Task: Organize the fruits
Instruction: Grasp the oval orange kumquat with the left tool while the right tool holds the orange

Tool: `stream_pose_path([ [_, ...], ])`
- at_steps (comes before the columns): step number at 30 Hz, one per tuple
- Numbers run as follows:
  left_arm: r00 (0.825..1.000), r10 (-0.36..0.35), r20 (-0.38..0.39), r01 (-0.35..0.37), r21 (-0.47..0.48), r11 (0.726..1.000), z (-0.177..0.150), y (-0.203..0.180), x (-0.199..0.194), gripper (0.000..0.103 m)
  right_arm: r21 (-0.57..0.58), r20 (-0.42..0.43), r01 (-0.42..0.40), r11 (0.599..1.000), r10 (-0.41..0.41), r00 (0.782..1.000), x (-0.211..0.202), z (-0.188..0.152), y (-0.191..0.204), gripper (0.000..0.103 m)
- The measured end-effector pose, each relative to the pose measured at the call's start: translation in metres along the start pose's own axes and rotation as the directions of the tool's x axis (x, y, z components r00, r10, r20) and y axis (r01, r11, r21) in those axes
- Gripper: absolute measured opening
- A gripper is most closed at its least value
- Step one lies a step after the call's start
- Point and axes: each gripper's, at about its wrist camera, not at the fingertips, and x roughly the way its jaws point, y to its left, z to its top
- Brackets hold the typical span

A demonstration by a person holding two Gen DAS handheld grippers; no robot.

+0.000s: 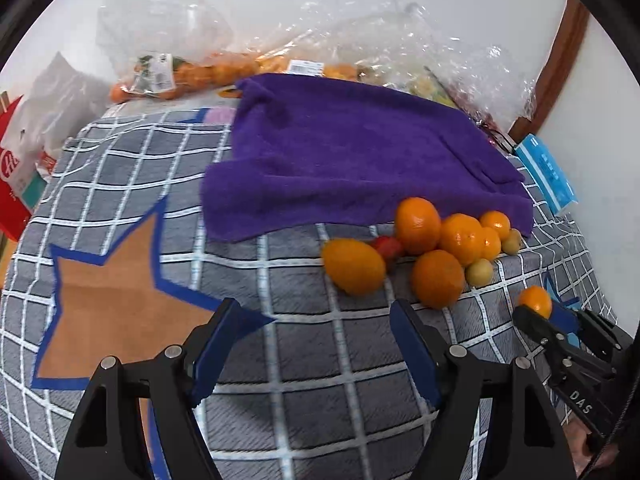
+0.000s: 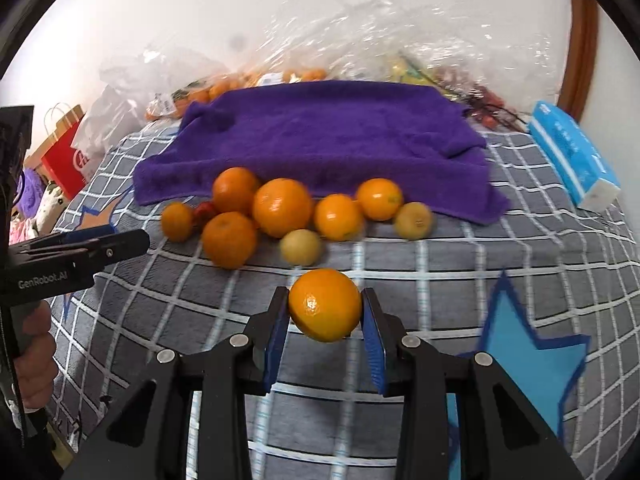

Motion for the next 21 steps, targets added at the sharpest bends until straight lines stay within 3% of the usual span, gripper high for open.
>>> stream_pose_path([
  [11,1.0,-0.01,-0.029,0.011,0.022,1.0,0.006,-0.02,0.022,0.071,0.043,0.01,0.04,0.998,-0.04,0.999,-0.001,0.0,-0.037,0.035],
  [17,0.999,-0.011,-0.038,0.012,0.025,1.0,0.009,-0.021,0.031,0.061,0.038,0.016,0.059,0.998,-0.06,0.998,-0.001,0.001,-0.044,0.035],
  [21,0.999,-0.006,-0.038,0.007,0.028,1.0,0.011,-0.022,0.033,0.047,0.045,0.017,0.063,0.997,-0.063,0.998,0.0,0.002,-0.046,0.035],
])
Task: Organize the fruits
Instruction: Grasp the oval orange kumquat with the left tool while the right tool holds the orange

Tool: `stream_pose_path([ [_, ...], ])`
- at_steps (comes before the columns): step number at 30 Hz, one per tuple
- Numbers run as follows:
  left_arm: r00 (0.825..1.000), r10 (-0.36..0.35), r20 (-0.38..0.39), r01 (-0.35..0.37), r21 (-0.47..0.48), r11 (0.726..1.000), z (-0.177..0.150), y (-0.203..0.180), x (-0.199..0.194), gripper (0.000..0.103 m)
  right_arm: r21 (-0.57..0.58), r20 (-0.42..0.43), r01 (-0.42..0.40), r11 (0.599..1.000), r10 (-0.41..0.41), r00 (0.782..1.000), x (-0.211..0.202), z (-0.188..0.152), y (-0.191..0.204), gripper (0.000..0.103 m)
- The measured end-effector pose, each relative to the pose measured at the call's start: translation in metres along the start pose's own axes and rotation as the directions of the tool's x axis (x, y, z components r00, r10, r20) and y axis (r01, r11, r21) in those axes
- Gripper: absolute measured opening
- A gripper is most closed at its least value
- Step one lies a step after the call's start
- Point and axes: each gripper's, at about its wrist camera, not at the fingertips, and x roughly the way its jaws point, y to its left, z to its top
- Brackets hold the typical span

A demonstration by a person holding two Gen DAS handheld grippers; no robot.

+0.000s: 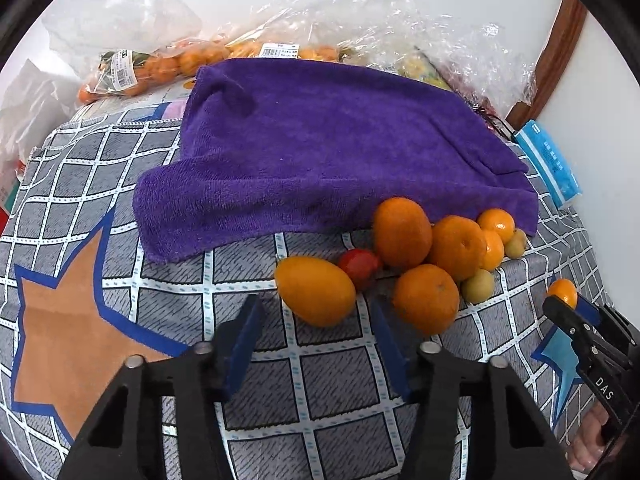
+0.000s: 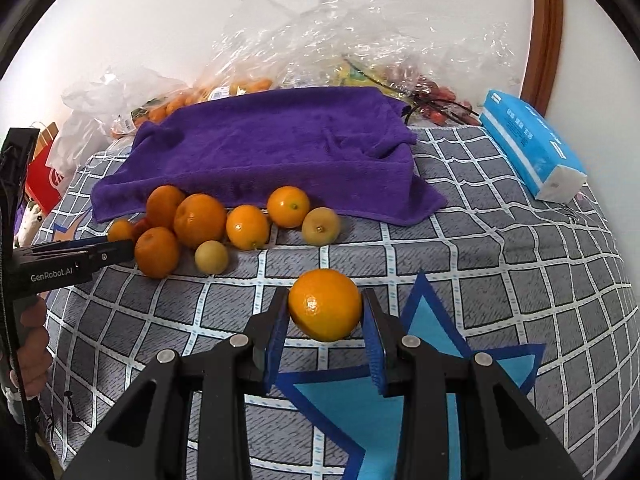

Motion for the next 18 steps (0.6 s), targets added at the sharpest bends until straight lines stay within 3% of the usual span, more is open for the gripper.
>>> stream_pose_path([
  [4,1.0,-0.014,-0.001,0.014,-0.006,1.0,0.001,0.002,0.0,0.036,0.002,0.002,0.001,1.0,-0.001,1.0,-0.001,0.0,0.0,0.035],
  [18,1.0,0.005,0.022,-0.005,-0.008,1.0,-0.006,0.001,-0.016,0.034,0.007,0.034,0.017,1.0,-0.018,0.999,-0.022,0.003,0.002,0.035],
])
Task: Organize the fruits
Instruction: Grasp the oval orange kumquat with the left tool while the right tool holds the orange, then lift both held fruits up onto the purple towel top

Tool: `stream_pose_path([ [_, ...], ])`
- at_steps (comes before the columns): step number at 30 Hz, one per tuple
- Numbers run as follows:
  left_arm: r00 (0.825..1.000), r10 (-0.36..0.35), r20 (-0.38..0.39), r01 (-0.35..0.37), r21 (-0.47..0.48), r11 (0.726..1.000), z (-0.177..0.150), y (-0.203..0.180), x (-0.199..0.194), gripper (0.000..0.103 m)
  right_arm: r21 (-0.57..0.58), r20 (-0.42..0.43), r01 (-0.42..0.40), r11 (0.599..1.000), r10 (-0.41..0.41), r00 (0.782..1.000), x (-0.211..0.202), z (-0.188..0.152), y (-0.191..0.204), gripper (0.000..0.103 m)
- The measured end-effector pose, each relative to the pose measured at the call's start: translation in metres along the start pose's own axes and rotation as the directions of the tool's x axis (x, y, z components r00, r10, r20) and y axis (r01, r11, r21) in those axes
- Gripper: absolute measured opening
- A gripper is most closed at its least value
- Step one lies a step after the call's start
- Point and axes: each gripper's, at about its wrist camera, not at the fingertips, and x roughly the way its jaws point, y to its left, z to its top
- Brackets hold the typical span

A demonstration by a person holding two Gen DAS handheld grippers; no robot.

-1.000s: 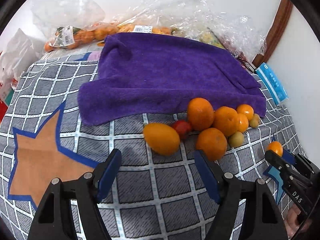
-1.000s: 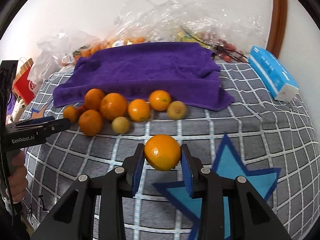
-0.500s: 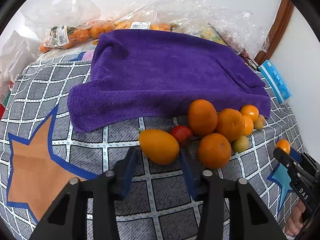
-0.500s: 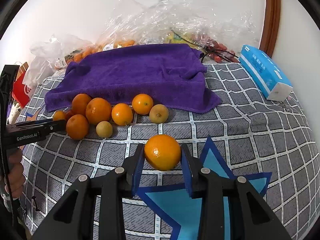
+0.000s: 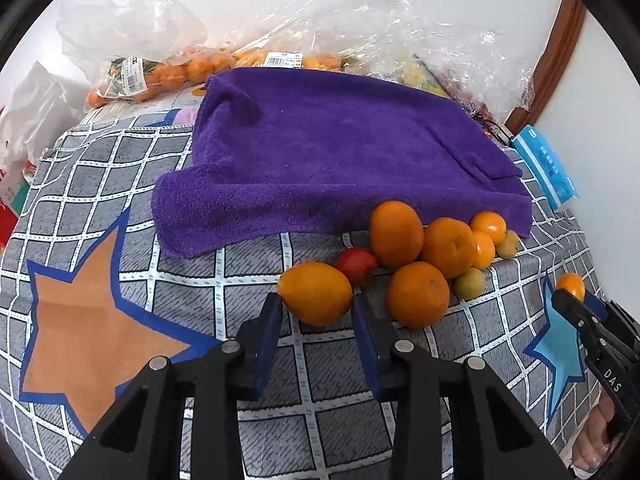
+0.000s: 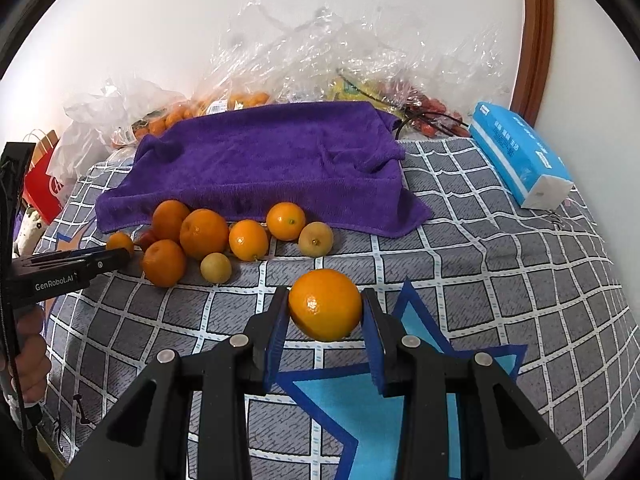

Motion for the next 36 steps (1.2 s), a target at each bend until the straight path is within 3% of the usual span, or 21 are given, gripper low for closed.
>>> stream_pose_path([
  [11,1.0,-0.002,-0.019,0.002,0.002,1.0,-0.001,0.0,0.007,0.035,0.006,-0.004,0.007,1.0,-0.007,1.0,-0.007,-0.005,0.0,0.035],
  [15,0.998,-0.021,-0.052,0.02,-0.022,1.0,0.0,0.003,0.017,0.043,0.001,-0.012,0.013,1.0,-0.013,1.0,-0.007,-0.005,-0.002,0.035],
  [17,0.999,-0.009,-0.033,0.008,-0.02,1.0,0.0,0.002,0.017,0.046,0.003,-0.016,0.016,1.0,-0.016,1.0,-0.008,-0.005,-0.003,0.035],
  [22,1.0,-0.006,-0.019,0.006,-0.016,1.0,0.001,0.0,0.018,0.04,-0.008,-0.012,0.021,1.0,-0.021,1.0,-0.016,-0.004,-0.003,0.035],
  [36,0.999,0.035,0.034,-0.034,-0.036,0.999,0.008,0.003,-0.032,0.04,-0.036,0.028,0.003,0.999,-0.002,1.0,-0.039,0.032,0.003,0.035],
])
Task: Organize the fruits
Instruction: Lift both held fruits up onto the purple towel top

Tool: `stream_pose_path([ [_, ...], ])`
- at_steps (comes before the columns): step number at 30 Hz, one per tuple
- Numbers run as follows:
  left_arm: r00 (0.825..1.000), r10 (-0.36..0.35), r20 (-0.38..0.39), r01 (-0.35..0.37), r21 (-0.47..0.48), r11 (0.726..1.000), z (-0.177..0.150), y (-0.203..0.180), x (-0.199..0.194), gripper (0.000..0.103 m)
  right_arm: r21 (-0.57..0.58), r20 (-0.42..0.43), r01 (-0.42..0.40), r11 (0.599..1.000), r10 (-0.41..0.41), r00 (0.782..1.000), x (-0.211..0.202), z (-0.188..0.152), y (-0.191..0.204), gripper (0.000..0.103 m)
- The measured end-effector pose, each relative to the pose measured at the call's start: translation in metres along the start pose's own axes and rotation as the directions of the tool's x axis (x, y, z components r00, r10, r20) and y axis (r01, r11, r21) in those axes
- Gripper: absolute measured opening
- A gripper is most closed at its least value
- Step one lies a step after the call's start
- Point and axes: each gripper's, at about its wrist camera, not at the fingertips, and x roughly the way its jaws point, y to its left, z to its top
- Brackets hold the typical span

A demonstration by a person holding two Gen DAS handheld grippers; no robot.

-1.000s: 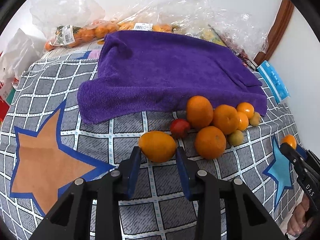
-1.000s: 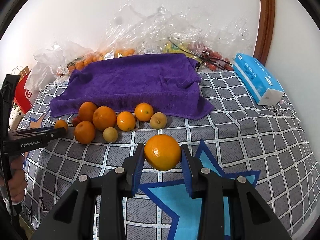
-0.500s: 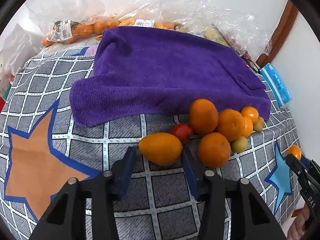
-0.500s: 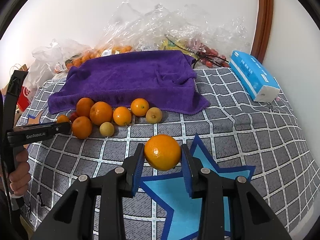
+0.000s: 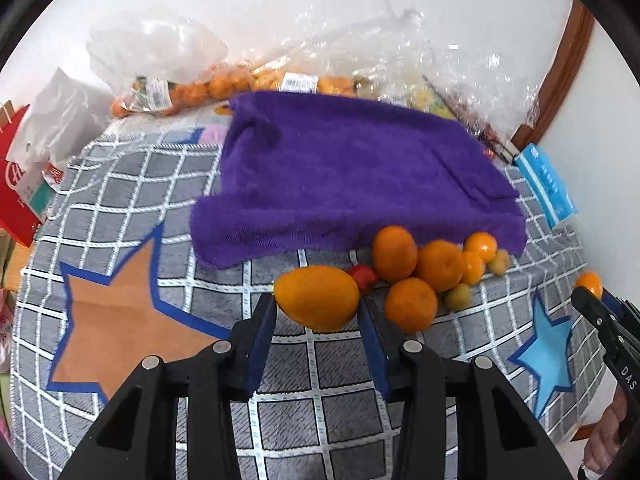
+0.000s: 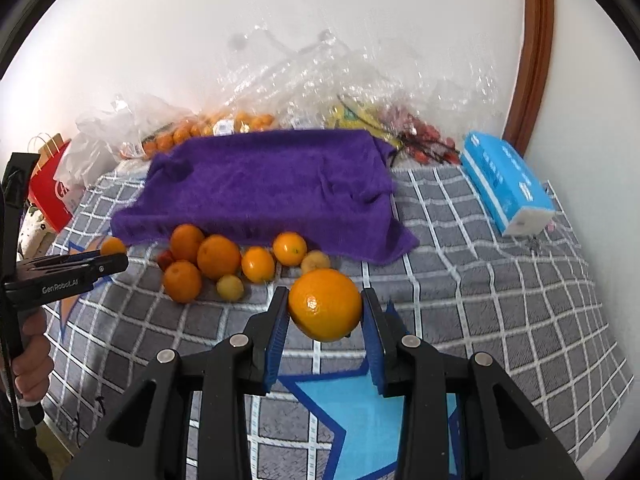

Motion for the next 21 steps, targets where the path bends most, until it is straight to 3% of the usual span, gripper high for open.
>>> stream_pose_path([
  [8,0.999,0.001,0.052,0.0,-0.005,1.0,0.026,-0.006,-0.031,0.04,-0.022,0.071,-0.011,1.0,0.013,0.997,-0.017,0.043,0.005,0.035],
  [21,0.992,-0.009,0.127,0.005,0.031,1.0,0.079,-0.014,-0.043,0.04,-0.001,0.104,-0.018,1.0,0.018,0.994,0.015,0.092,-0.002,0.035],
])
